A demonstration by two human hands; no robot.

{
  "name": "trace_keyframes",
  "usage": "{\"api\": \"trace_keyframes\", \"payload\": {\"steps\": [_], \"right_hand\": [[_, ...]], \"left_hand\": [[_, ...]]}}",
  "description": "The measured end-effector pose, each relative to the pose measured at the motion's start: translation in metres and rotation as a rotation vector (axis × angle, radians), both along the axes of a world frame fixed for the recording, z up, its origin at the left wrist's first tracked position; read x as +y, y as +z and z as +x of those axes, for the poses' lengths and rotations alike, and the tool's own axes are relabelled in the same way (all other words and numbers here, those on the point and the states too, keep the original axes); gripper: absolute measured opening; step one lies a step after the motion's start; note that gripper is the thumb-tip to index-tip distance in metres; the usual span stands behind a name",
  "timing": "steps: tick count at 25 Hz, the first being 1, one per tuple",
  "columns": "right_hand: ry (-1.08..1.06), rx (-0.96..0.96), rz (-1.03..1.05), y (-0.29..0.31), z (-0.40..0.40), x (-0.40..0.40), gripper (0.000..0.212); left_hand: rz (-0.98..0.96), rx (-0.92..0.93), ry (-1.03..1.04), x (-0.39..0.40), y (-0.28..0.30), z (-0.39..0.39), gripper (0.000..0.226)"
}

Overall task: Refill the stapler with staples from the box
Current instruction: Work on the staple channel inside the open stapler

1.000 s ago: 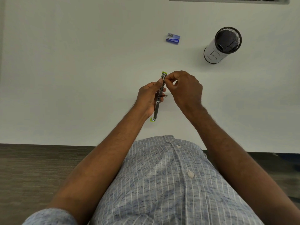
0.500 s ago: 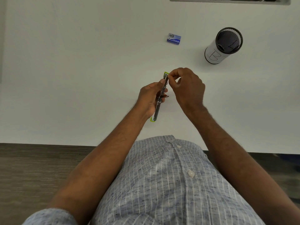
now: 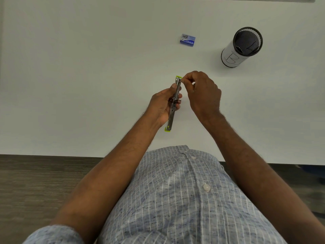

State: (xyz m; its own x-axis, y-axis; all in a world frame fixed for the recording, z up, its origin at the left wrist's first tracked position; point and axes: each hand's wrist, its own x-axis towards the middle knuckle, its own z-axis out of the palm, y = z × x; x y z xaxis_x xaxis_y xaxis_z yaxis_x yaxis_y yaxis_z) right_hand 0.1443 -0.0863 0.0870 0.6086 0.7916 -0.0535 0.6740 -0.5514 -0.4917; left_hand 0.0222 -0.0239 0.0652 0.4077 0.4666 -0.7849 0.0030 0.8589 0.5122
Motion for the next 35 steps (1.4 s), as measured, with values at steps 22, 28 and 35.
{"api": "trace_keyframes", "payload": {"steps": [22, 28, 35], "right_hand": [[-0.068, 0.207, 0.106, -0.003, 0.001, -0.004, 0.012], [-0.281, 0.680, 0.211, -0.004, -0.003, -0.001, 0.009], [-0.717, 1.743, 0.468, -0.013, -0.005, -0.001, 0.016]], "left_hand": [[0.067, 0.026, -0.044, 0.002, -0.002, -0.002, 0.034], [0.275, 0.108, -0.085, -0.001, -0.002, -0.002, 0.021], [1.237, 0.379, -0.516, -0.011, -0.008, -0.004, 0.015]]}}
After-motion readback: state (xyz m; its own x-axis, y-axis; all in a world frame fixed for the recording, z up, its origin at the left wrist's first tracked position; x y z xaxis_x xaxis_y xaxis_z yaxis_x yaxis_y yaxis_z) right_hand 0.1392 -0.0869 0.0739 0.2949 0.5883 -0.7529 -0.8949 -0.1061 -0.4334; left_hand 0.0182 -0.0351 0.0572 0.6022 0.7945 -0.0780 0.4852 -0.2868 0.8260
